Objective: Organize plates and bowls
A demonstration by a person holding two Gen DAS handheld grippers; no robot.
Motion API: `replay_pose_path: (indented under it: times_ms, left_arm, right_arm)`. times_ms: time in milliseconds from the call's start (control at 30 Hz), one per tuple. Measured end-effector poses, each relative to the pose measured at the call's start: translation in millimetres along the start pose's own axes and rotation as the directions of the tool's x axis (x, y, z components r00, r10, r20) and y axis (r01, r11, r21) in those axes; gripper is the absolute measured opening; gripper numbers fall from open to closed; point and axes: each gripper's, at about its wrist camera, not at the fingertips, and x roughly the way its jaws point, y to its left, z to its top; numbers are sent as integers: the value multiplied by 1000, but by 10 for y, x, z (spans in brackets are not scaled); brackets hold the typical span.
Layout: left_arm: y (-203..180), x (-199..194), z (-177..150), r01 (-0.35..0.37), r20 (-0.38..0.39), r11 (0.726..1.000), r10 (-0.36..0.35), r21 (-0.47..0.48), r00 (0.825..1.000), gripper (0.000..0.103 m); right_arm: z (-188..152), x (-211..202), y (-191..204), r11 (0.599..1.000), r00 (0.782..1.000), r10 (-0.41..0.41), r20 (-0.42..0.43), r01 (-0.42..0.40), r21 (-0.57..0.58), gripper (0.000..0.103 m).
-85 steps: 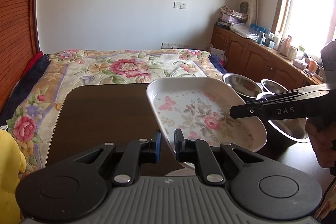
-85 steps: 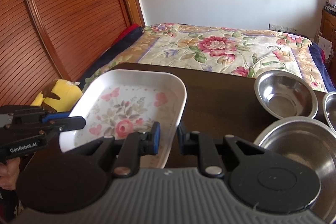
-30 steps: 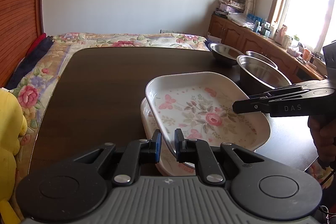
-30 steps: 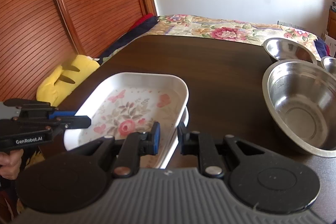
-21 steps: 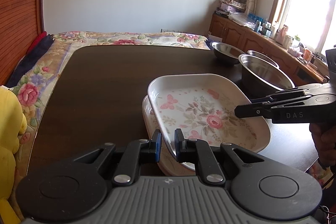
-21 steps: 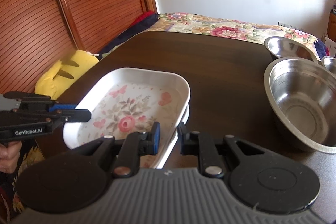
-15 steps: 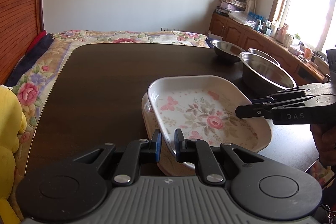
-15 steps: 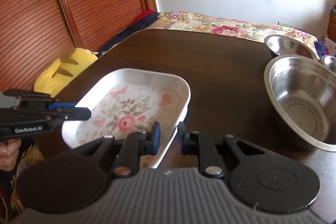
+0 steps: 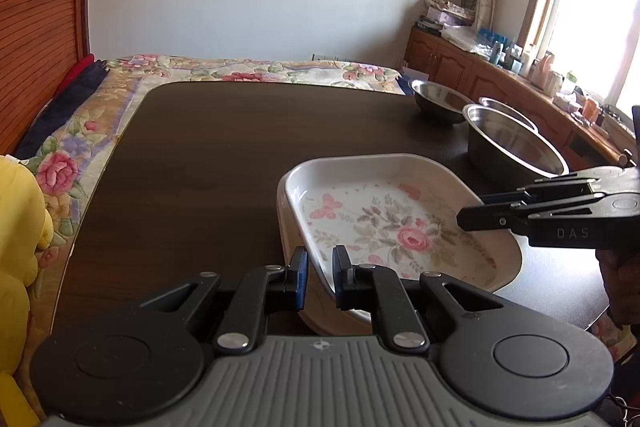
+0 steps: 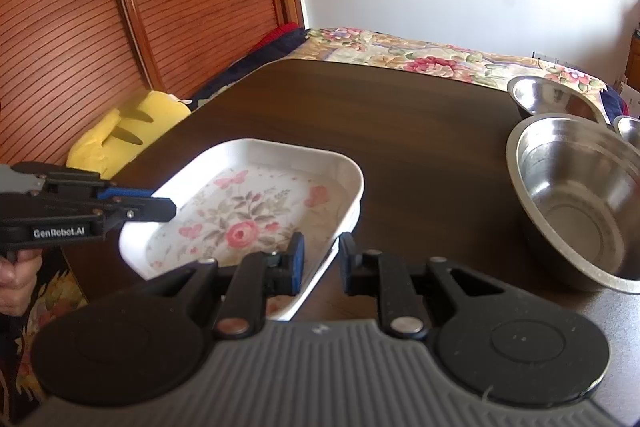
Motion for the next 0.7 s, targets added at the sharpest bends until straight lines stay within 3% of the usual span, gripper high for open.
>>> replay_pose_path:
  times_ms: [167,700]
  left_arm:
    - [-6,-46,12,-41,26,999,40,16,999,14]
    - [-152,-7,137,-10,69,999,7,42,998,18]
  right_arm:
    - [0,-23,4,1000,1000,3,6,-3,-8,21]
    - [4,-243,-159,999,996,-38,82,39,-5,21]
